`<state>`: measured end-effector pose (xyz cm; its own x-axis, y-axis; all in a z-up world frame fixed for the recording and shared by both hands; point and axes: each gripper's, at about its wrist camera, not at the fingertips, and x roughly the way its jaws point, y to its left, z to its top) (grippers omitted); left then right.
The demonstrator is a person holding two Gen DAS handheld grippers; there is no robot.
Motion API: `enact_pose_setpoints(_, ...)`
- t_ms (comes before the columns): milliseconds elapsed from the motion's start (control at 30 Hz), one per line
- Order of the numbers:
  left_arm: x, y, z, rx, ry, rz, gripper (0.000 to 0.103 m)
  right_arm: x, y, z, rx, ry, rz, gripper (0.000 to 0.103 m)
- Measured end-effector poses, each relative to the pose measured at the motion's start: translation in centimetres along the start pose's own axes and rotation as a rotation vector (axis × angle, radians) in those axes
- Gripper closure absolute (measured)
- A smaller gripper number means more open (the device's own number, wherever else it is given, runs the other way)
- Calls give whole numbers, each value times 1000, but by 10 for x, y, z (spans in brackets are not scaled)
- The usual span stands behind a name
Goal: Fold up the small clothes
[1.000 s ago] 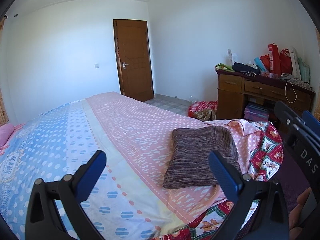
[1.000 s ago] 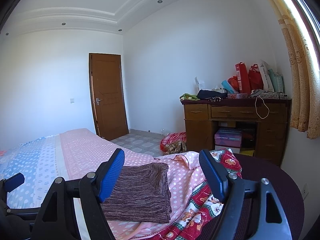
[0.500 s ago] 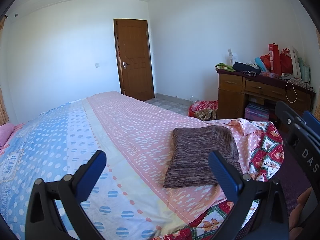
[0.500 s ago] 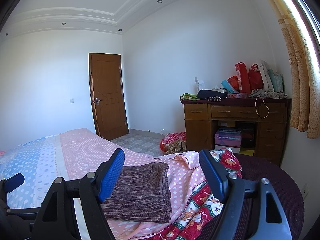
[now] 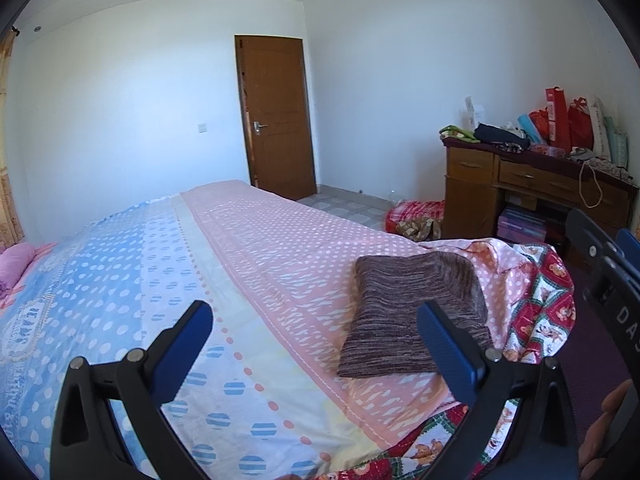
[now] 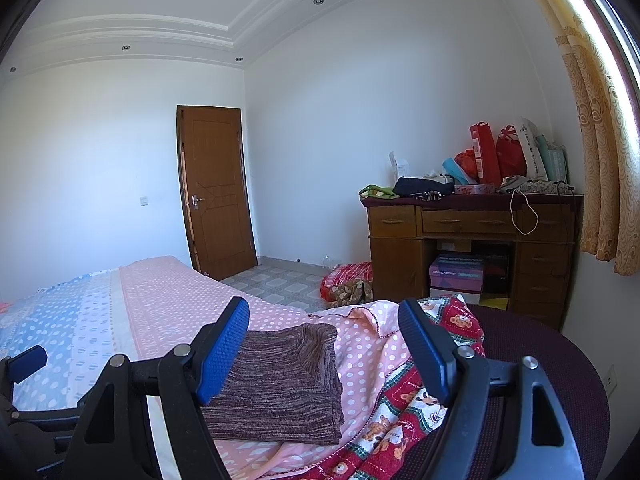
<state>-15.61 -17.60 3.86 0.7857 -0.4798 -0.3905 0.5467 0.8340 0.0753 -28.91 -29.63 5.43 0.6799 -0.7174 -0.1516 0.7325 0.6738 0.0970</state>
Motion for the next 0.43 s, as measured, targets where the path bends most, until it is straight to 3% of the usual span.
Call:
enact_pose_setpoints(100,0,1,2,-6,-5,13,0,0,0,1,0,1,-1,25)
enact_pose_setpoints(267,5,3,1,-21,17,-49,0,0,-1,0,-1,1,-2,25)
enact_pose_setpoints(433,5,-1,0,6,21,-54,0,0,-1,0,0,6,-2,25)
